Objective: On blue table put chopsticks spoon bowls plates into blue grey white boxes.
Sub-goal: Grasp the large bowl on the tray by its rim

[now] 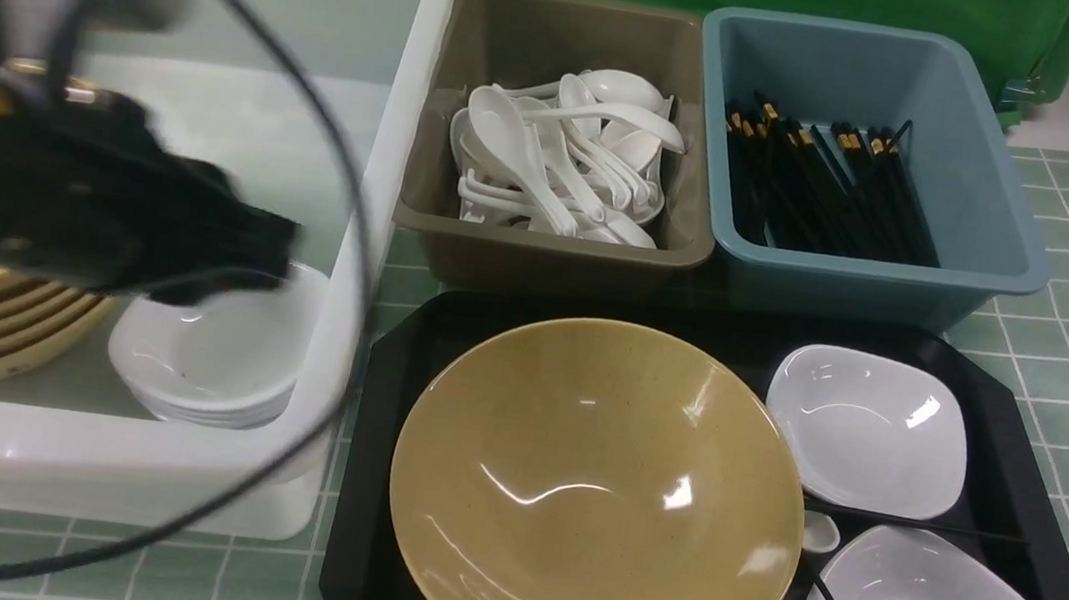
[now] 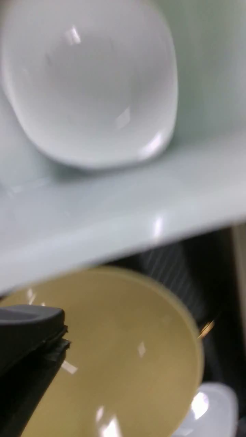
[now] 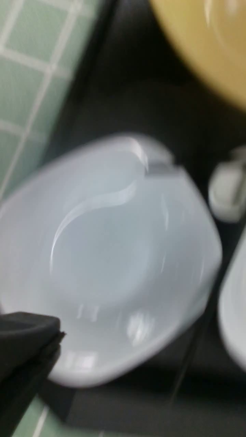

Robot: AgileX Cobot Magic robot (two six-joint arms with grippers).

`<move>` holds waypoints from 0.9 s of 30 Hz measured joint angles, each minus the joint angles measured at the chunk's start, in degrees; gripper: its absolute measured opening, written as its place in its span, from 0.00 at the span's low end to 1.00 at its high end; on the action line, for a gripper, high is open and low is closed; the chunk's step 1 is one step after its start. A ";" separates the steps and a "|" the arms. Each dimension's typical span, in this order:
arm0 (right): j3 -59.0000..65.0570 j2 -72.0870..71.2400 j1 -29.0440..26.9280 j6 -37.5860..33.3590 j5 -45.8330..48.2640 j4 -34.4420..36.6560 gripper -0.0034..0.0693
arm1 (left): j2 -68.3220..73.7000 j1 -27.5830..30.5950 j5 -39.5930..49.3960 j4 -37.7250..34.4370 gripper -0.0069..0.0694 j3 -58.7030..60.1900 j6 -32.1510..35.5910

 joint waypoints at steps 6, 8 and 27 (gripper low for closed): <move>-0.07 2.61 4.39 -17.33 -0.39 15.40 0.10 | 11.16 -10.44 4.37 3.73 0.10 -10.14 0.25; -0.07 2.74 5.24 -18.92 -0.21 16.95 0.10 | 14.87 -13.03 6.28 7.53 0.10 -14.03 -1.72; -0.08 2.94 5.43 -19.78 -0.22 17.89 0.11 | 34.40 -18.14 4.79 29.01 0.63 -24.90 -5.61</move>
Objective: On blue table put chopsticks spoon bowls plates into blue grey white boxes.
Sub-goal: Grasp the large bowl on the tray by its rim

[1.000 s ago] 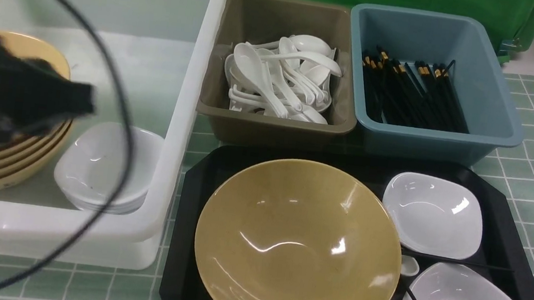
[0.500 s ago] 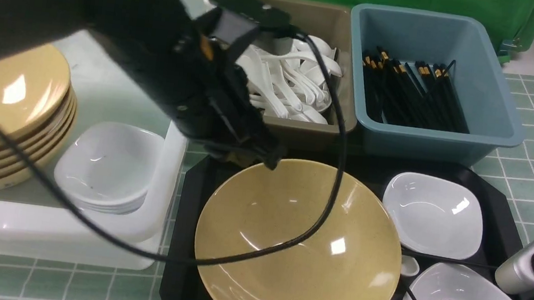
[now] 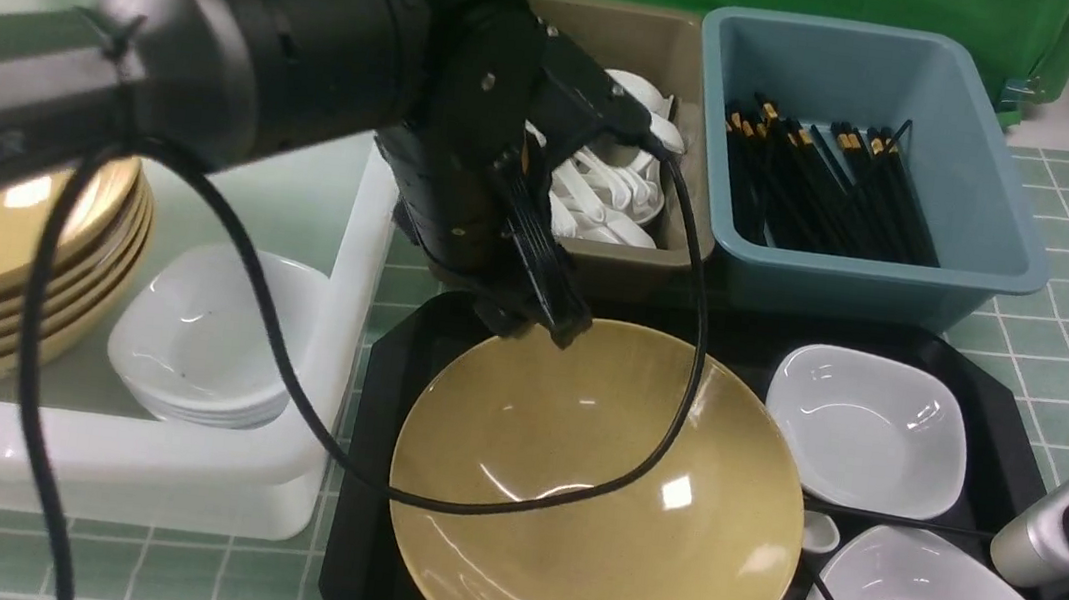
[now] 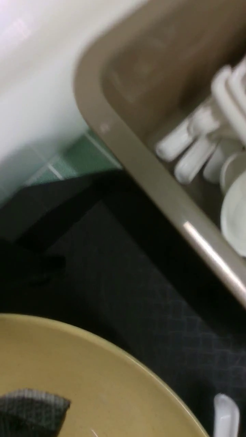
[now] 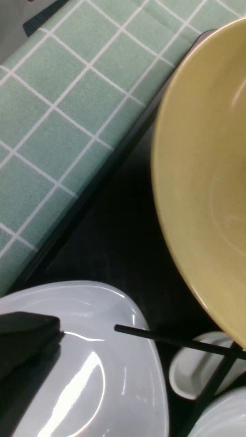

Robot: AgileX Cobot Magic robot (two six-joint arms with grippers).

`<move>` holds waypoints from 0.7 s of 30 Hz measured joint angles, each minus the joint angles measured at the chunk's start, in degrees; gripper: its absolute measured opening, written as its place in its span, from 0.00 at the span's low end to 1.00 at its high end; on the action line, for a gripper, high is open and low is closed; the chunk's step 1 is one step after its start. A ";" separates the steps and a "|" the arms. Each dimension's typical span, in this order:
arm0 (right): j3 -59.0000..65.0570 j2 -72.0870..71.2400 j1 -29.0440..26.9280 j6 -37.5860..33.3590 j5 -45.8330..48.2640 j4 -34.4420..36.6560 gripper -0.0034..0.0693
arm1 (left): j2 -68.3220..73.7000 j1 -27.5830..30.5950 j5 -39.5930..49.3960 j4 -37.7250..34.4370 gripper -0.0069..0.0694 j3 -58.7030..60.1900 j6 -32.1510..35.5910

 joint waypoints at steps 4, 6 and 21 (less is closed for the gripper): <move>0.00 0.00 0.00 0.00 0.59 0.00 0.12 | 3.99 0.00 -1.12 -2.99 0.69 -0.05 3.34; 0.00 0.00 0.00 0.00 0.79 0.00 0.12 | 5.50 0.00 -1.21 -3.38 0.69 -0.05 4.40; 0.00 0.00 0.00 0.00 1.03 0.00 0.14 | 6.36 -0.35 6.76 -4.33 0.30 -3.53 9.19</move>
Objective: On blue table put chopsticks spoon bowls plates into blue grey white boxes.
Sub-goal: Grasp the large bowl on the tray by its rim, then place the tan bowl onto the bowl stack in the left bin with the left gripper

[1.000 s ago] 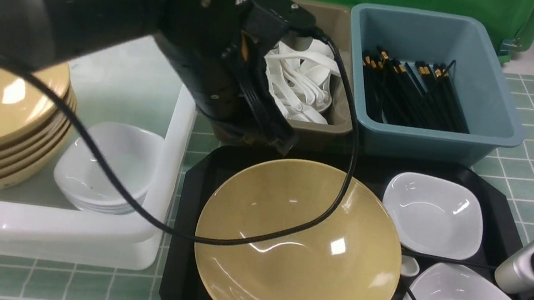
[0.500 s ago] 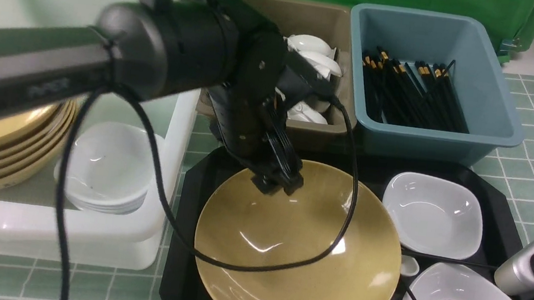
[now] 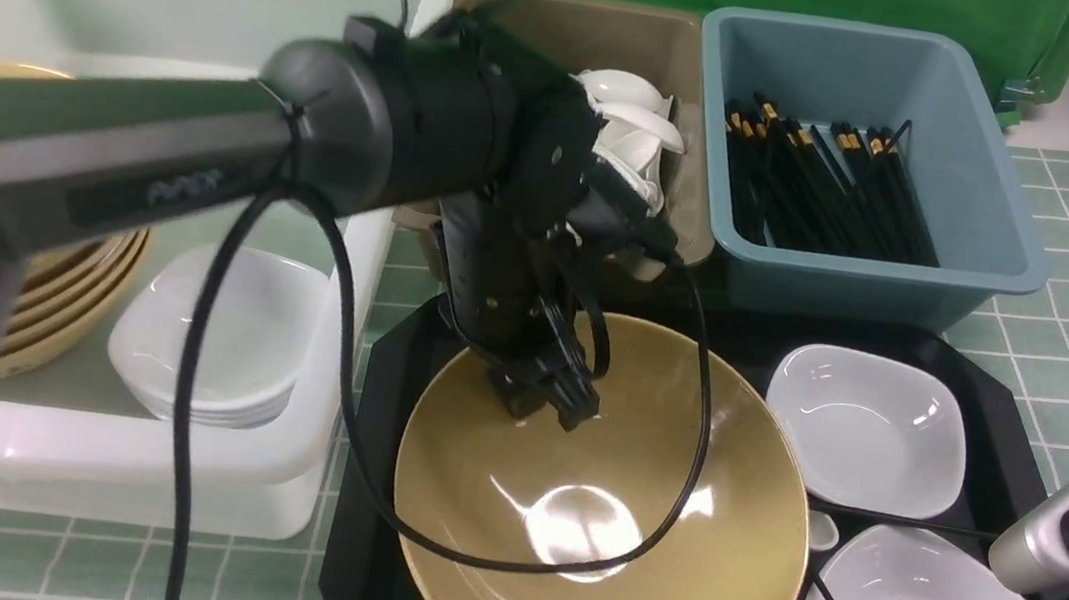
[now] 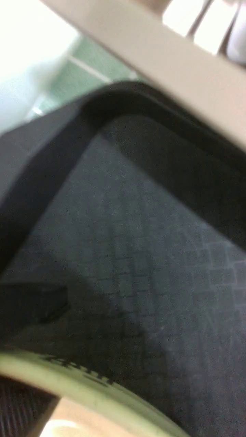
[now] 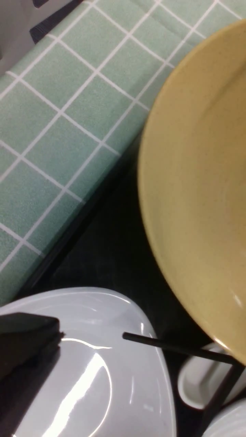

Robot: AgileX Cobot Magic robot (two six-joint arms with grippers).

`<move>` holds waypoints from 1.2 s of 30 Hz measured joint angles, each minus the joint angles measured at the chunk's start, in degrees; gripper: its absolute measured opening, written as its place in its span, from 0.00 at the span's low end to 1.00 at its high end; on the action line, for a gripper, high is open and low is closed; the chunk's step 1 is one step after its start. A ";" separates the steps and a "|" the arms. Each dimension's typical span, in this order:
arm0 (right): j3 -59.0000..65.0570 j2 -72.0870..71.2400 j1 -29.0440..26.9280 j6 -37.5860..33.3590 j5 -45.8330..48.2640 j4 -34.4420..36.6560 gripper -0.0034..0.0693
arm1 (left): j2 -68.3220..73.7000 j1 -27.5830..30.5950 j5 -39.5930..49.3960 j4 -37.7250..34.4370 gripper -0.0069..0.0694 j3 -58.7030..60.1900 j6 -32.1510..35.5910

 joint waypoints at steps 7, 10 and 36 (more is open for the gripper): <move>0.00 0.00 0.00 0.00 0.00 0.00 0.15 | -10.73 1.09 0.80 2.26 0.10 -3.76 2.88; 0.00 0.00 0.00 0.00 0.13 0.00 0.15 | -15.39 4.89 1.53 3.05 0.10 -5.92 3.04; 0.00 0.00 0.00 0.00 -2.18 0.05 0.17 | -26.78 69.10 -18.02 -18.06 0.10 18.31 -2.49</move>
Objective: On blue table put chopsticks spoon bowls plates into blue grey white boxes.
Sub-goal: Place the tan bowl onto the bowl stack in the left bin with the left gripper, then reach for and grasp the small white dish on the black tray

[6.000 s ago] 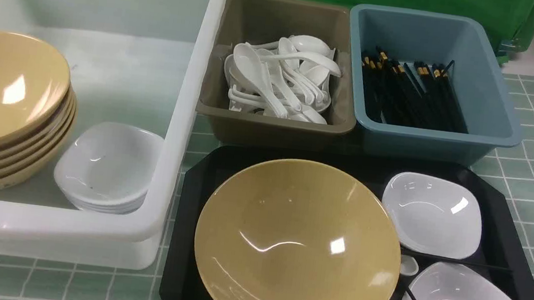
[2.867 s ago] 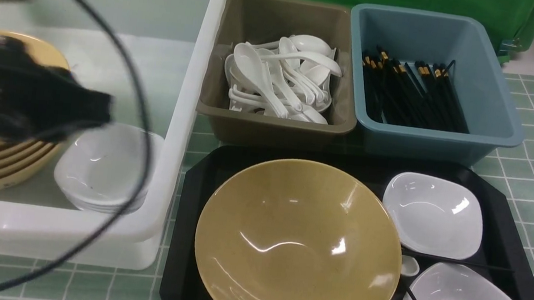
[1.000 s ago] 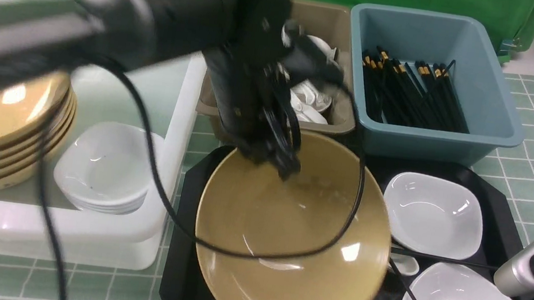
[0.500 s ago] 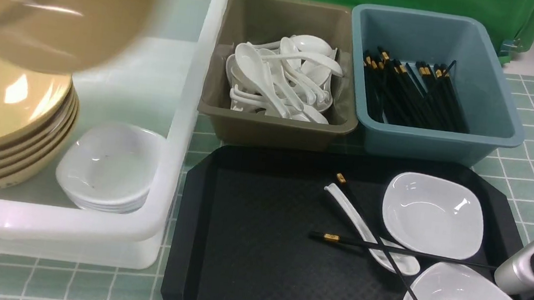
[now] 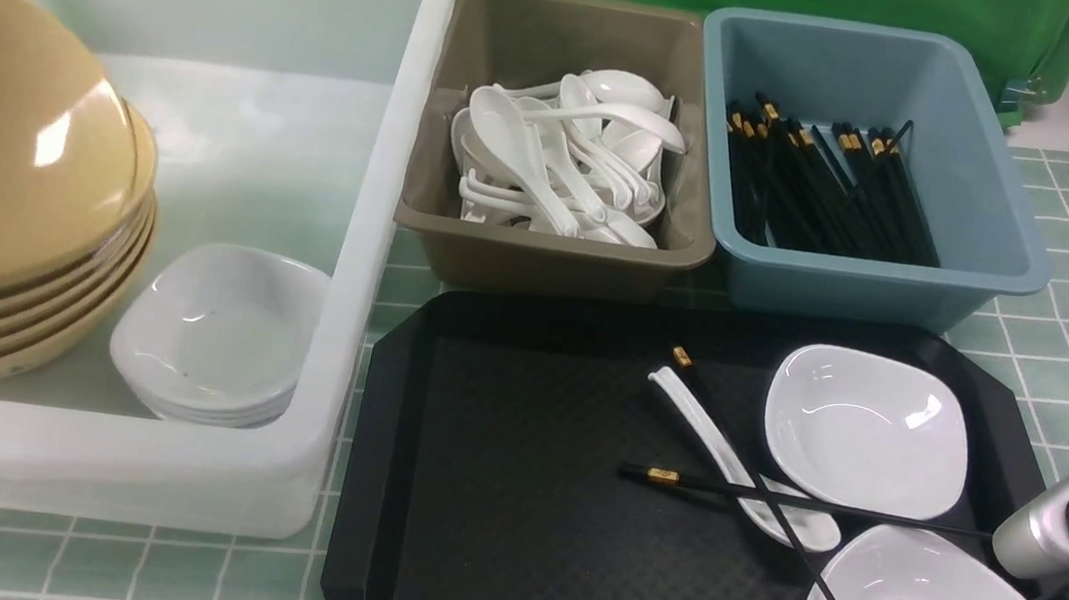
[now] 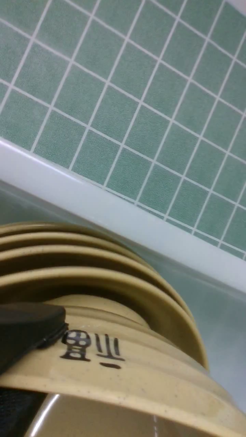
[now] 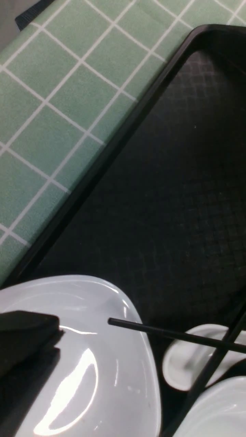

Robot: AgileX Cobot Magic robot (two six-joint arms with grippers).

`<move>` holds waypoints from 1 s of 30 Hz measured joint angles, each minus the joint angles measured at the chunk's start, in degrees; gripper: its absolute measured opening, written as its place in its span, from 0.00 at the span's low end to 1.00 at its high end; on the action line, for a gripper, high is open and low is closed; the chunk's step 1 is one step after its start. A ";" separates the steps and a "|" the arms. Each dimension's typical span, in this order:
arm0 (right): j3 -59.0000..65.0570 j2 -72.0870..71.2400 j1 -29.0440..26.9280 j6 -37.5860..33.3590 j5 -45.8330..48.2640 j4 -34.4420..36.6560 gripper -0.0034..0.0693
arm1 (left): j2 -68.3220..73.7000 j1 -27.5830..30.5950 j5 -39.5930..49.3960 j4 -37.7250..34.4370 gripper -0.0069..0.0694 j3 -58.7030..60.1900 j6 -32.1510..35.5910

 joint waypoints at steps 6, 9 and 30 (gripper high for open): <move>0.00 0.00 0.00 0.00 -0.18 0.00 0.18 | 1.65 -0.05 -1.49 -0.53 0.41 0.93 -0.22; 0.00 0.00 0.00 0.06 -0.17 0.04 0.18 | 1.30 -0.05 -1.11 -0.96 0.71 0.93 -0.55; -4.21 0.56 0.00 2.51 -1.39 -3.52 0.34 | -30.45 -17.87 8.59 -12.83 0.38 1.34 8.46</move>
